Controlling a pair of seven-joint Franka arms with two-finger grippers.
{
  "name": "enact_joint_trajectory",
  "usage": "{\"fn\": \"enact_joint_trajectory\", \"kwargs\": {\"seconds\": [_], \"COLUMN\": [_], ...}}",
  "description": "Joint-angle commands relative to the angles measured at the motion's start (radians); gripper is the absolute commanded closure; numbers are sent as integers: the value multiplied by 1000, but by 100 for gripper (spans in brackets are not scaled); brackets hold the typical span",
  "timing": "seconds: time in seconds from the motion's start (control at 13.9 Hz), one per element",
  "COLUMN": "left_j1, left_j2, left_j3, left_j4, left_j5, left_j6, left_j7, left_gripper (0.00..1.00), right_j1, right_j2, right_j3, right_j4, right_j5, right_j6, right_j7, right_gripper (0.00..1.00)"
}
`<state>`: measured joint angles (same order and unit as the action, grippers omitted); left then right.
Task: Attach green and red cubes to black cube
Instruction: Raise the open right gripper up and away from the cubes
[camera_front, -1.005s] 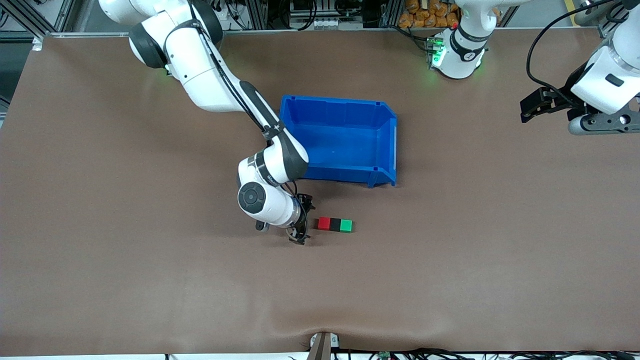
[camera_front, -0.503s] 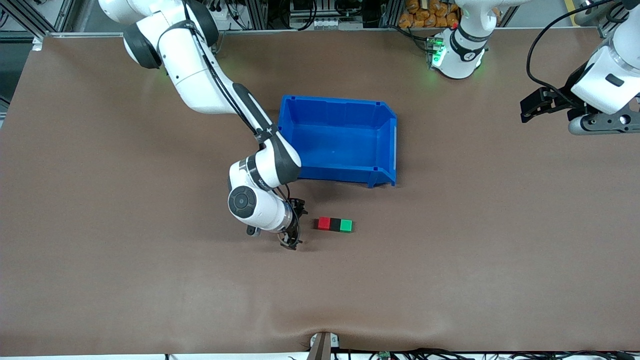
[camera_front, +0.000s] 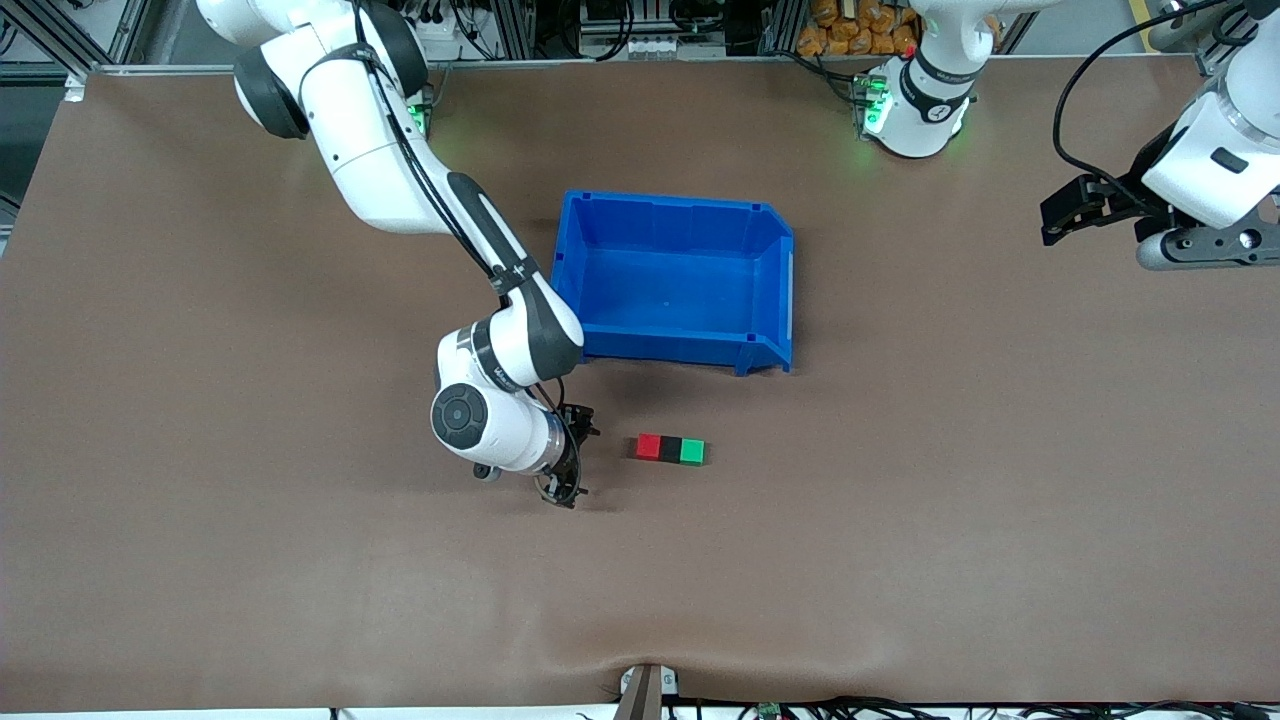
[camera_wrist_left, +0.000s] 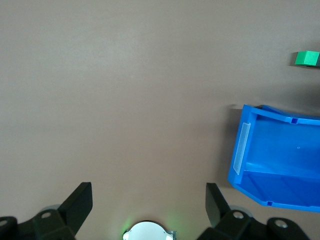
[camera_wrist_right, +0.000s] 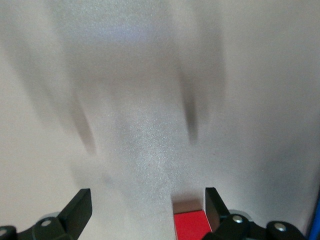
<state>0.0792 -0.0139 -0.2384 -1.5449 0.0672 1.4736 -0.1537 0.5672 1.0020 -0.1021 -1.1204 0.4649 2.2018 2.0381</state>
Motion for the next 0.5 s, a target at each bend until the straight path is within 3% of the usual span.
{"fn": "enact_joint_trajectory", "kwargs": {"seconds": [0.0,0.43], "left_j1": [5,13], "left_j2": [-11,-12], "left_j3": [1,-1], "left_j4": [5,3], "left_j5": [-1,-1], "left_j6": [-2,-6], "left_j7": [22,22], "left_gripper": [0,0], "right_j1": [-20,-49], "right_j2": [-20,-42], "right_j3": [19,48], "right_j4": [-12,-16], "right_j5": [-19,-11], "right_j6": [-13,-10], "right_j7": [-10,-77], "right_gripper": [0,0]}}
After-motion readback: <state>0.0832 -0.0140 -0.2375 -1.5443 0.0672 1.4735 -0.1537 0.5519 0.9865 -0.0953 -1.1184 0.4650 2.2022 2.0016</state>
